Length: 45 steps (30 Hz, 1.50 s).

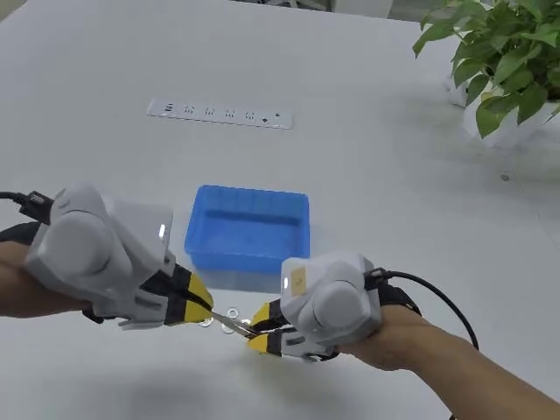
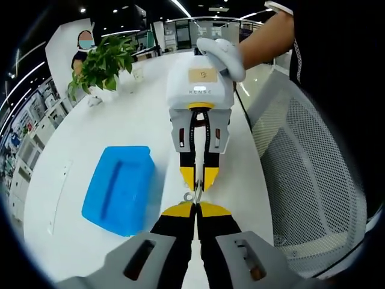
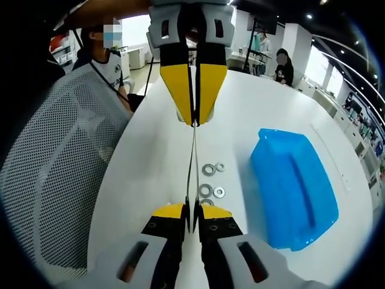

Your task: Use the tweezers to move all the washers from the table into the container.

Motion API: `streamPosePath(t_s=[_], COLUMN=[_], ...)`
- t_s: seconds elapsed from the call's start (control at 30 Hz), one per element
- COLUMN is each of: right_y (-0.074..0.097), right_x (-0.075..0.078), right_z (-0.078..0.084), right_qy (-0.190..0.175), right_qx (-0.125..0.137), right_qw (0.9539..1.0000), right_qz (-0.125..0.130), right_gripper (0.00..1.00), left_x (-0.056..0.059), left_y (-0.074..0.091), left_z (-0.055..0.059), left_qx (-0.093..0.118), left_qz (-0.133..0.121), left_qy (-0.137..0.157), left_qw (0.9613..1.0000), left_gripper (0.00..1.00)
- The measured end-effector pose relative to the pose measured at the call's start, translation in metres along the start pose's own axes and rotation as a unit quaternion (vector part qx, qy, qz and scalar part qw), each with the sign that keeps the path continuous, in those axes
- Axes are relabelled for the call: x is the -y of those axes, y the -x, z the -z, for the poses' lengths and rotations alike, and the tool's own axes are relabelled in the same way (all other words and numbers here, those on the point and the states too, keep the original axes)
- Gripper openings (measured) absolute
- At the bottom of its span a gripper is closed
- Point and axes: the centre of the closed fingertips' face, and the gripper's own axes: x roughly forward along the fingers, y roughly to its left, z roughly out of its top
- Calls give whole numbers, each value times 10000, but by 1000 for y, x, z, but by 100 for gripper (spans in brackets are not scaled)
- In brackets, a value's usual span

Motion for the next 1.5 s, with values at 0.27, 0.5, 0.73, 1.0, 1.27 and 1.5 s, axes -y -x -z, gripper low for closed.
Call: streamPosePath(t_s=[0.27,0.5,0.73,1.0,1.27,1.5], right_y=[1,-1,-4,-6,-6,-6], right_x=[0,-3,-7,-12,-12,-12], right_z=[-9,-12,-13,-11,-11,-11], right_qy=[-19,-17,-18,-5,53,65], right_qx=[117,153,176,166,188,197], right_qw=[9999,9999,9998,9999,9998,9998], right_qz=[18,1,-17,-45,-44,-44], right_gripper=[10,10,10,10,9,9], left_x=[-1,-1,4,8,9,7], left_y=[5,2,-4,-11,-12,-19], left_z=[-17,-25,-33,-36,-36,-30], left_qx=[135,205,282,343,404,393], left_qz=[-8,26,94,198,264,256], left_qy=[-158,-281,-355,-397,-413,-424], left_qw=[9998,9994,9989,9984,9980,9980], left_gripper=[5,5,5,5,6,9])
